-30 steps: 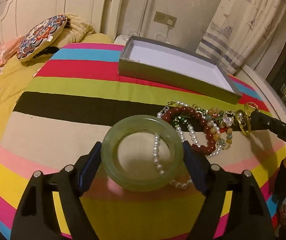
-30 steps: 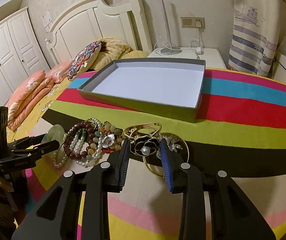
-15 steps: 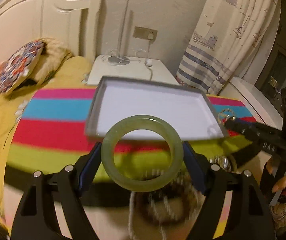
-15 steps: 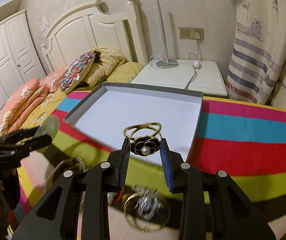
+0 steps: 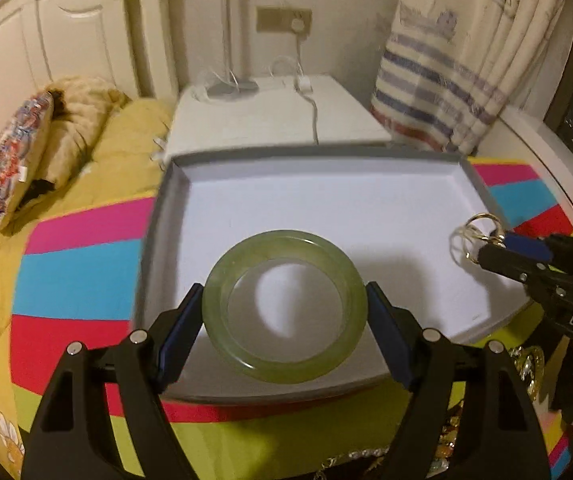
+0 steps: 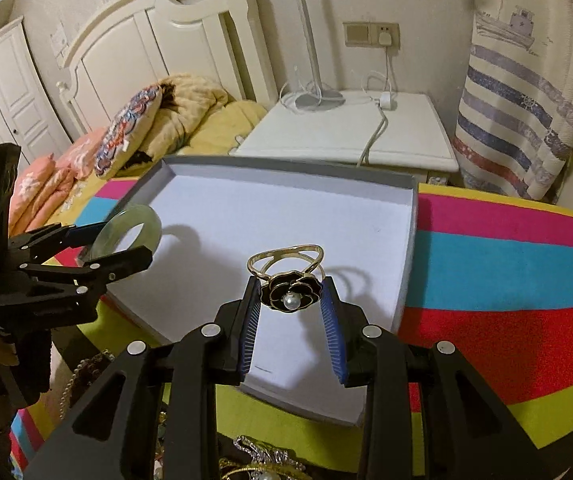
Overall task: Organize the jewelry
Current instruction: 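Carry the bangle and ring into the gray tray and open both grippers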
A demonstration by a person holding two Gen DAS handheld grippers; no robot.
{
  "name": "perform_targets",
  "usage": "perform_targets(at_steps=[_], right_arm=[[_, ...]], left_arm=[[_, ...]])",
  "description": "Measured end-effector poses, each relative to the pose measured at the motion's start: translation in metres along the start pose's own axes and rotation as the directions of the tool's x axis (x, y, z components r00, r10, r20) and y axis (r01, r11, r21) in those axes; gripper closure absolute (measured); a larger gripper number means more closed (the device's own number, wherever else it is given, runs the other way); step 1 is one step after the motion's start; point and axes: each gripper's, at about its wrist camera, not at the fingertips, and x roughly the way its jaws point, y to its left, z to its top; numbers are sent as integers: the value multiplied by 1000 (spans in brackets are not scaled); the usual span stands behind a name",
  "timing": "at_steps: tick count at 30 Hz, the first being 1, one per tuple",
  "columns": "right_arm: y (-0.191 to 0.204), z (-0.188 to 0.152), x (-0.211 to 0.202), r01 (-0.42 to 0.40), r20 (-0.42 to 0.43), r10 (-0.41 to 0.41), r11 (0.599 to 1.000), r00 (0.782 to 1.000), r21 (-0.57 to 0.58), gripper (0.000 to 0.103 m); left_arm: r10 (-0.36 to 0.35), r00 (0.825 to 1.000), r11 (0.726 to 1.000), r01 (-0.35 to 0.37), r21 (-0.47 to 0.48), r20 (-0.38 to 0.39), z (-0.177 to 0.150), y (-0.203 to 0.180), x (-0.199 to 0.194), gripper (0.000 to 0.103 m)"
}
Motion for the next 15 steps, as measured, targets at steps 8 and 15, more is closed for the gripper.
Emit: perform_targets(at_steps=[8, 15], right_arm=[[12, -14, 1, 41, -34, -43, 997, 998, -59, 37], [16, -32, -5, 53, -40, -57, 993, 998, -101, 36]], left_arm=[[1, 998, 1000, -2, -23, -64, -19, 3, 8, 22], [28, 996, 998, -33, -56, -80, -40, -9, -4, 22]])
